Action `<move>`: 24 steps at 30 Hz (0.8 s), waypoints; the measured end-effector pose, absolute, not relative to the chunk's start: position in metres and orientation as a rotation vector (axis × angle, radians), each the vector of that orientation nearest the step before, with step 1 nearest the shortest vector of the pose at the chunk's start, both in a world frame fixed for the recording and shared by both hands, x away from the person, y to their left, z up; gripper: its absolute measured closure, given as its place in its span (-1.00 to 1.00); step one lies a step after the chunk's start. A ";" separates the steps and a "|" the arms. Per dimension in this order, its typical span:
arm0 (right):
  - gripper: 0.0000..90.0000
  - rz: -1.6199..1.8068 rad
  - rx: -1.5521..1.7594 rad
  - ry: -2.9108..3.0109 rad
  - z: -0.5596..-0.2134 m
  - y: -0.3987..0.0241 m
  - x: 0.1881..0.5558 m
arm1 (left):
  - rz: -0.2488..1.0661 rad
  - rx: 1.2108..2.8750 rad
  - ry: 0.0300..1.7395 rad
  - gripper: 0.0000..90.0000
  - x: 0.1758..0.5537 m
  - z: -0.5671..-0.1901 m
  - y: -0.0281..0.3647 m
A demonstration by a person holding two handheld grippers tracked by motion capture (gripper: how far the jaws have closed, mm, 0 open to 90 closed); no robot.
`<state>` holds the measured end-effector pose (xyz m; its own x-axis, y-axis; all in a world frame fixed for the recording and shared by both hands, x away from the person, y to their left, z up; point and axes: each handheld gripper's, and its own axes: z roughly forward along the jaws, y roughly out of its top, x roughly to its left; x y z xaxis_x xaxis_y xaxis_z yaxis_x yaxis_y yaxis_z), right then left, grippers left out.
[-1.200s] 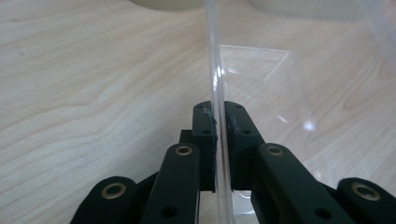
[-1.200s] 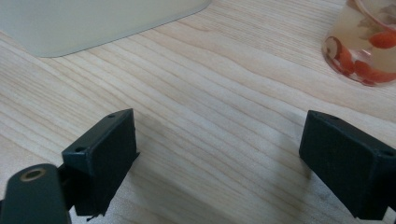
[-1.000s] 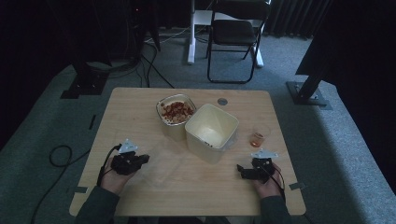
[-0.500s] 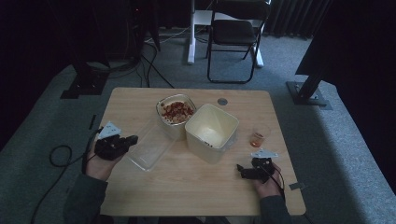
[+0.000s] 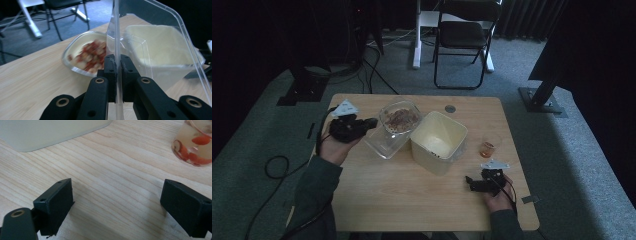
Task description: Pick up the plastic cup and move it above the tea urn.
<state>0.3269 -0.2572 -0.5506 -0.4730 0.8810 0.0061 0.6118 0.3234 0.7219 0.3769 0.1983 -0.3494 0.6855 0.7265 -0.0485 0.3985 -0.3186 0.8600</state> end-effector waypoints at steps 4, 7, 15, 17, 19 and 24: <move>-0.76 0.946 1.323 2.206 -0.551 -0.257 0.327 | 0.397 1.956 0.840 0.90 0.385 -0.348 0.179; -0.76 0.946 1.323 2.206 -0.551 -0.257 0.327 | 0.356 1.965 0.816 0.90 0.394 -0.346 0.160; -0.76 0.947 1.323 2.206 -0.551 -0.257 0.327 | 0.232 1.957 0.764 0.70 0.413 -0.346 0.129; -0.76 0.946 1.322 2.206 -0.551 -0.257 0.327 | 0.202 1.923 0.739 0.51 0.414 -0.344 0.130; -0.76 0.946 1.323 2.206 -0.551 -0.257 0.327 | 0.214 1.907 0.743 0.45 0.413 -0.342 0.133; -0.76 0.946 1.323 2.206 -0.551 -0.257 0.327 | 0.226 1.889 0.768 0.36 0.413 -0.340 0.140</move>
<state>0.3269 -0.2572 -0.5506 -0.4733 0.8809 0.0060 0.6117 0.3237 0.7219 0.4134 0.1398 -0.3397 0.7774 0.6018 -0.1832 0.4063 -0.2579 0.8766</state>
